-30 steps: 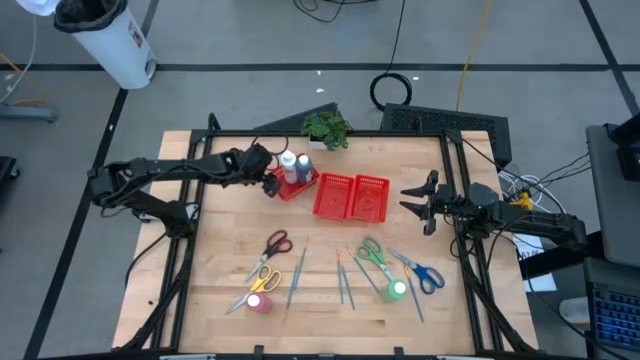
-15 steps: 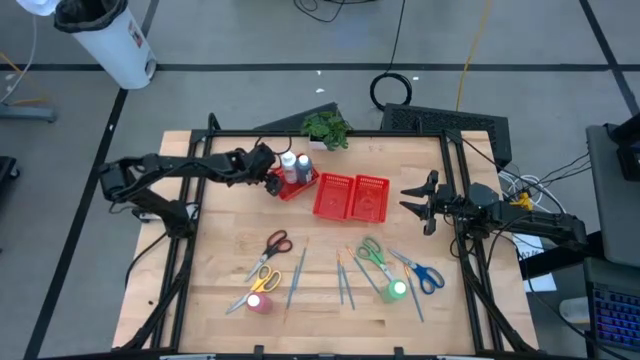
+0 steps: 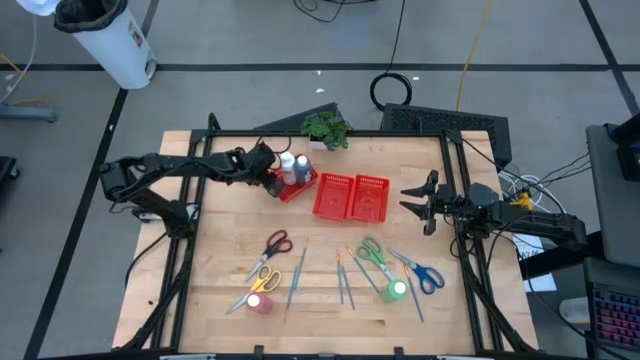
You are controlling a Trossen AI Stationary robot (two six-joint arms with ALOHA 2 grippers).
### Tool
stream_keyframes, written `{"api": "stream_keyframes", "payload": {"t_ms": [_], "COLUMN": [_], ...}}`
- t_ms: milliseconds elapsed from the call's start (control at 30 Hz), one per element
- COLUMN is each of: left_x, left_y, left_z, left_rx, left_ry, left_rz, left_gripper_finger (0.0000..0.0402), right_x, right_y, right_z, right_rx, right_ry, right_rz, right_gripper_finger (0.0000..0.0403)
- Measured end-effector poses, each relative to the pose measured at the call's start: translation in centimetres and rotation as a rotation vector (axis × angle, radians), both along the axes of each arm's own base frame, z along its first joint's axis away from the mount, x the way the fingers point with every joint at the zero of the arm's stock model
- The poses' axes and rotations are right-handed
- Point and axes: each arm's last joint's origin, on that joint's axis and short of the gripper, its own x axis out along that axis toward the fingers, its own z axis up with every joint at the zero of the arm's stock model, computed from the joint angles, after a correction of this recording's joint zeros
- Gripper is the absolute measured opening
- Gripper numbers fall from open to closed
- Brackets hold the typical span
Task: Pick & Place Paint Supplies
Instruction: Adjust the left red bin on the table
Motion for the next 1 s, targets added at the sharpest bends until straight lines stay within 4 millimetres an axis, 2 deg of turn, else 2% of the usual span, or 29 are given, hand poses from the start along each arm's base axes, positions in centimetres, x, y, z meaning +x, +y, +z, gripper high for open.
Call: {"api": "stream_keyframes", "payload": {"t_ms": [167,333,433,667,1000], "left_x": [0.2,0.5,0.8,1.1,0.6], "left_y": [-0.4,-1.1,-1.6,-2.3,-2.2], "left_z": [0.0,-0.1,-0.1,0.0,-0.3], "left_rx": [-0.12,-0.193,-0.206,-0.178,-0.205], "left_ry": [-0.061,-0.092,-0.097,-0.085,-0.074], "left_rz": [-0.017,-0.006,-0.012,-0.045,0.271], "left_gripper_finger": [0.0046,0.0009,0.0015,0.0069,0.0075], "right_x": [0.0,0.0,0.0,0.0,0.0], "right_y": [0.0,0.0,0.0,0.0,0.0], "right_z": [0.0,0.0,0.0,0.0,0.0], "right_rx": [0.0,0.0,0.0,0.0,0.0], "right_ry": [0.0,0.0,0.0,0.0,0.0], "right_rz": [0.0,0.0,0.0,0.0,0.0], "right_gripper_finger": [0.0142,0.0142,0.0142,0.0142,0.0142]}}
